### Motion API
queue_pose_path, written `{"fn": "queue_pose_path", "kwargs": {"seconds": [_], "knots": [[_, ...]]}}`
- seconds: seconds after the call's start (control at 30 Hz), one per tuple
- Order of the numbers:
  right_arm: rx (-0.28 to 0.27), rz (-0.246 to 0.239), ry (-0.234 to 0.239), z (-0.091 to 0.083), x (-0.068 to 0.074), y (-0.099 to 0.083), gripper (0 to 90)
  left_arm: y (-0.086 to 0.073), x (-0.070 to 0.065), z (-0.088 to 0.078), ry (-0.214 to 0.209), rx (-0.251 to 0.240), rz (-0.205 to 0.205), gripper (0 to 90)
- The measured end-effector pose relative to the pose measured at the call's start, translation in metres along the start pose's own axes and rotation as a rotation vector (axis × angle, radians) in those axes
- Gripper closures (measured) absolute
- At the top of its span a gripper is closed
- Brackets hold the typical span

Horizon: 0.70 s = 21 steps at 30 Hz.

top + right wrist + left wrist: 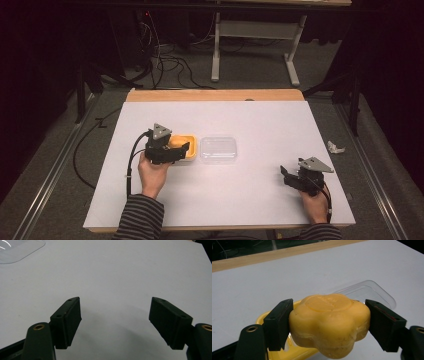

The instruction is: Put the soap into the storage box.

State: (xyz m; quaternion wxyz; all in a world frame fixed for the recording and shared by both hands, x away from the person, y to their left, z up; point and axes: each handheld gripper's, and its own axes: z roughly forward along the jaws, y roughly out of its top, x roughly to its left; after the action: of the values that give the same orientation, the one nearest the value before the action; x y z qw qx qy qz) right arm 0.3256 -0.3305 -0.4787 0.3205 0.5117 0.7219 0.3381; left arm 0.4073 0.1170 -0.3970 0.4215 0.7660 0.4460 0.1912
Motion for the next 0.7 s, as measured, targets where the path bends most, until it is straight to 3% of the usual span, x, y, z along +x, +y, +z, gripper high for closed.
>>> {"fn": "queue_pose_path", "kwargs": {"seconds": [0.17,0.7], "knots": [[0.001,-0.002,-0.002,0.0,0.0,0.0,26.1,0.0,0.008,0.009,0.029,0.016,-0.01,26.0],[0.003,-0.002,-0.001,0.0,0.0,0.0,26.2,-0.003,0.023,0.037,0.065,0.062,-0.044,26.2]]}}
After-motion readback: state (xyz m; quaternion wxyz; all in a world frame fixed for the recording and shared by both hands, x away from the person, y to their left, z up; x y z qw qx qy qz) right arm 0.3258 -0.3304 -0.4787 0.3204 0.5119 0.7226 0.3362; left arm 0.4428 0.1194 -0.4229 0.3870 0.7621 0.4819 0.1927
